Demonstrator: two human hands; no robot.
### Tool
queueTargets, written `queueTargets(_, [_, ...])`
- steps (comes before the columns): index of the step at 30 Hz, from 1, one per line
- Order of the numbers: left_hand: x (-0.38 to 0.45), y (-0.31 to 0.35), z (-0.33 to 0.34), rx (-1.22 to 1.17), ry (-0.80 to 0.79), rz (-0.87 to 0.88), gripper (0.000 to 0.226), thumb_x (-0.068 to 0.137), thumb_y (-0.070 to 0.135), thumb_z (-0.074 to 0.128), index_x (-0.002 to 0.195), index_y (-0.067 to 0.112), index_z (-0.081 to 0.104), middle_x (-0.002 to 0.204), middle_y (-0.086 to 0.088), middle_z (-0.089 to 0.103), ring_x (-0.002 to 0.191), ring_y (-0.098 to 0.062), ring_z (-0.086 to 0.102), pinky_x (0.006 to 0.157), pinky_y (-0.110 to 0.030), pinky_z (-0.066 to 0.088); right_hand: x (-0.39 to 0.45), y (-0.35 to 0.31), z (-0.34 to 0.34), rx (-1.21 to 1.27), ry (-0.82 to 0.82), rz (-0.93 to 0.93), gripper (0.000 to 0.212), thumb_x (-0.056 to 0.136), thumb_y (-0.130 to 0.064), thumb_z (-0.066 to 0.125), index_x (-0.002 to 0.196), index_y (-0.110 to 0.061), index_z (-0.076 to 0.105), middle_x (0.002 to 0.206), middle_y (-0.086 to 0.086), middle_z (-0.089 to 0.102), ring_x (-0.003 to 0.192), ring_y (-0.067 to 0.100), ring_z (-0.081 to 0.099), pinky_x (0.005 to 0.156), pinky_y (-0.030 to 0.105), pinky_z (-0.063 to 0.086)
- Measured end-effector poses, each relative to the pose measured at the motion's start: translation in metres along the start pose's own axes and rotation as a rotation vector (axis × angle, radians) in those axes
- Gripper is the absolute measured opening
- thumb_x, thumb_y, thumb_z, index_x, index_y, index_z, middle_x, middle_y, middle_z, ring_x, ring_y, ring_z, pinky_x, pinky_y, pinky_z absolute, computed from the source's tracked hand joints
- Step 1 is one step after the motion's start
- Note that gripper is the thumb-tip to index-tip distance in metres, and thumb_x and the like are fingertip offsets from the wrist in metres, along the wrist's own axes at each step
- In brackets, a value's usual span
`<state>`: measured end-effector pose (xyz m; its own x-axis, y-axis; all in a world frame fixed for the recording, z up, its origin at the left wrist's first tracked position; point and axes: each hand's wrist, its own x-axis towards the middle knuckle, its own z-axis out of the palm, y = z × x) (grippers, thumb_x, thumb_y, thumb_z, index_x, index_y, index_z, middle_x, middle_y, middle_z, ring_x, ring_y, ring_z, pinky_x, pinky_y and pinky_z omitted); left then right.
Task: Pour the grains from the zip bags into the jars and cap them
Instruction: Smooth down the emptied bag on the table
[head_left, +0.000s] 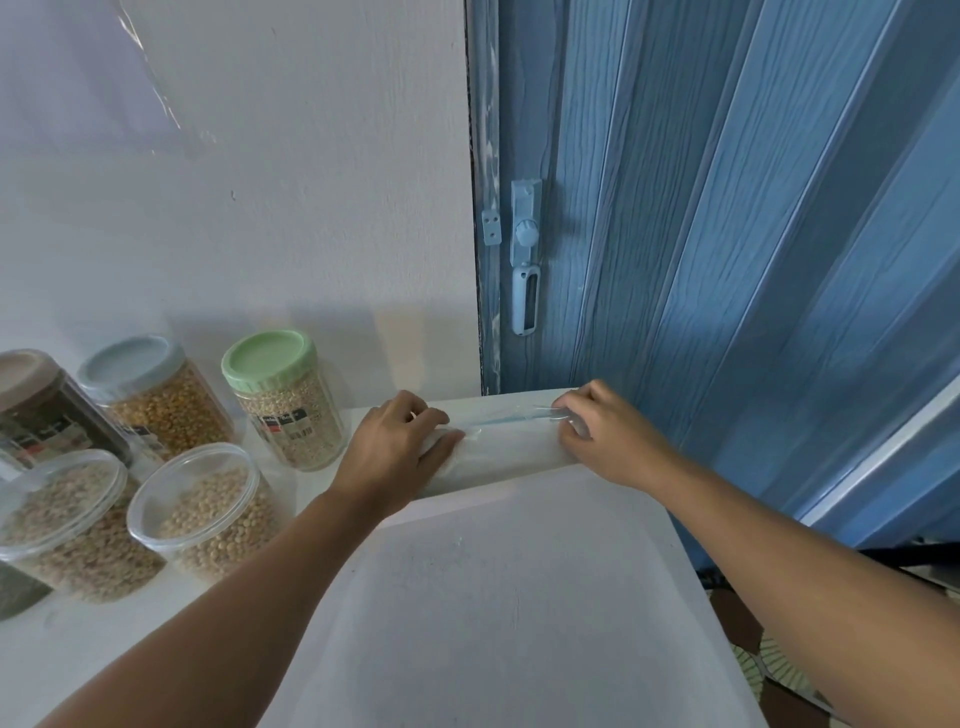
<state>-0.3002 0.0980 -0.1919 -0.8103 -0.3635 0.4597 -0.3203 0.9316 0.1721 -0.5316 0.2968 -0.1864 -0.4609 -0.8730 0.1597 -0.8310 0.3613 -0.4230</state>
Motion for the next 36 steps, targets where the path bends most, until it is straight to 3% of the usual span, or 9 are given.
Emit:
queueTargets(6, [-0.009,0.001,0.0,0.102,-0.009,0.085,0.048,0.098,0.061,0.053,0.104,0.019,0.075,0.087,-0.001,0.067,0.079,-0.027,0.059,0.074,-0.038,0.047,-0.002,0.002,0.011,-0.149,0.192,-0.15,0.016,0.09,-0.02,0.071,0.107,-0.021,0.074,0.106,-0.001,0.058,0.095,0.025,0.052,0.081,0.04,0.047])
queueTargets(14, [-0.014,0.008,-0.01,0.073,-0.082,0.14,0.054,0.105,0.062,0.037,0.079,0.019,0.056,0.064,0.002,0.052,0.06,-0.028,0.052,0.057,-0.033,0.032,-0.001,-0.005,0.008,-0.151,0.045,-0.121,0.016,0.095,-0.026,0.061,0.103,-0.02,0.073,0.101,-0.004,0.062,0.101,0.022,0.055,0.082,0.04,0.049])
queueTargets(17, [-0.013,0.013,-0.019,0.17,-0.285,0.09,0.074,0.095,0.082,0.013,0.096,0.025,0.06,0.076,0.004,0.06,0.072,-0.022,0.056,0.065,-0.034,0.033,-0.001,-0.005,0.009,-0.173,0.015,-0.102,0.018,0.095,-0.027,0.059,0.103,-0.021,0.074,0.099,-0.003,0.063,0.1,0.024,0.056,0.084,0.041,0.049])
queueTargets(20, [-0.018,0.012,-0.016,0.197,-0.364,0.074,0.088,0.095,0.074,-0.007,0.111,0.025,0.064,0.094,0.005,0.062,0.086,-0.018,0.05,0.078,-0.035,0.039,0.0,-0.004,0.008,-0.17,-0.033,-0.1,0.019,0.097,-0.027,0.058,0.101,-0.024,0.076,0.098,-0.004,0.061,0.1,0.023,0.053,0.085,0.039,0.046])
queueTargets(25, [-0.027,0.011,-0.011,0.129,-0.403,0.02,0.073,0.098,0.063,0.013,0.131,0.024,0.065,0.119,0.0,0.06,0.107,-0.025,0.051,0.092,-0.038,0.041,-0.003,-0.008,0.006,-0.219,-0.049,-0.102,0.023,0.102,-0.03,0.054,0.104,-0.028,0.077,0.101,-0.003,0.065,0.1,0.024,0.057,0.085,0.04,0.049])
queueTargets(28, [-0.023,0.01,-0.018,0.097,-0.27,-0.022,0.046,0.1,0.053,0.055,0.132,0.024,0.069,0.135,-0.005,0.055,0.125,-0.032,0.049,0.106,-0.046,0.041,-0.009,-0.008,0.009,-0.219,0.048,-0.133,0.021,0.102,-0.029,0.06,0.117,-0.028,0.074,0.107,-0.002,0.069,0.101,0.025,0.06,0.085,0.039,0.049])
queueTargets(31, [-0.02,0.019,-0.023,0.1,-0.193,-0.002,0.052,0.09,0.036,0.079,0.137,0.022,0.064,0.128,-0.004,0.057,0.118,-0.028,0.052,0.102,-0.046,0.045,-0.014,-0.007,0.01,-0.239,0.12,-0.187,0.02,0.099,-0.027,0.068,0.116,-0.031,0.078,0.112,-0.002,0.068,0.105,0.026,0.059,0.086,0.038,0.046])
queueTargets(34, [-0.024,0.031,-0.024,0.001,-0.265,0.075,0.036,0.104,0.044,0.054,0.13,0.024,0.068,0.123,-0.002,0.064,0.113,-0.027,0.059,0.092,-0.04,0.048,-0.016,-0.016,0.002,-0.156,-0.128,-0.067,0.036,0.109,-0.044,0.045,0.111,-0.028,0.077,0.115,-0.004,0.065,0.113,0.023,0.055,0.088,0.035,0.045])
queueTargets(36, [-0.03,0.034,-0.026,-0.068,-0.423,-0.048,0.067,0.102,0.065,0.025,0.143,0.026,0.06,0.143,0.002,0.059,0.131,-0.021,0.051,0.108,-0.037,0.041,-0.017,-0.021,-0.004,-0.142,-0.252,0.043,0.051,0.109,-0.054,0.032,0.104,-0.027,0.074,0.112,-0.004,0.062,0.113,0.021,0.054,0.091,0.038,0.047])
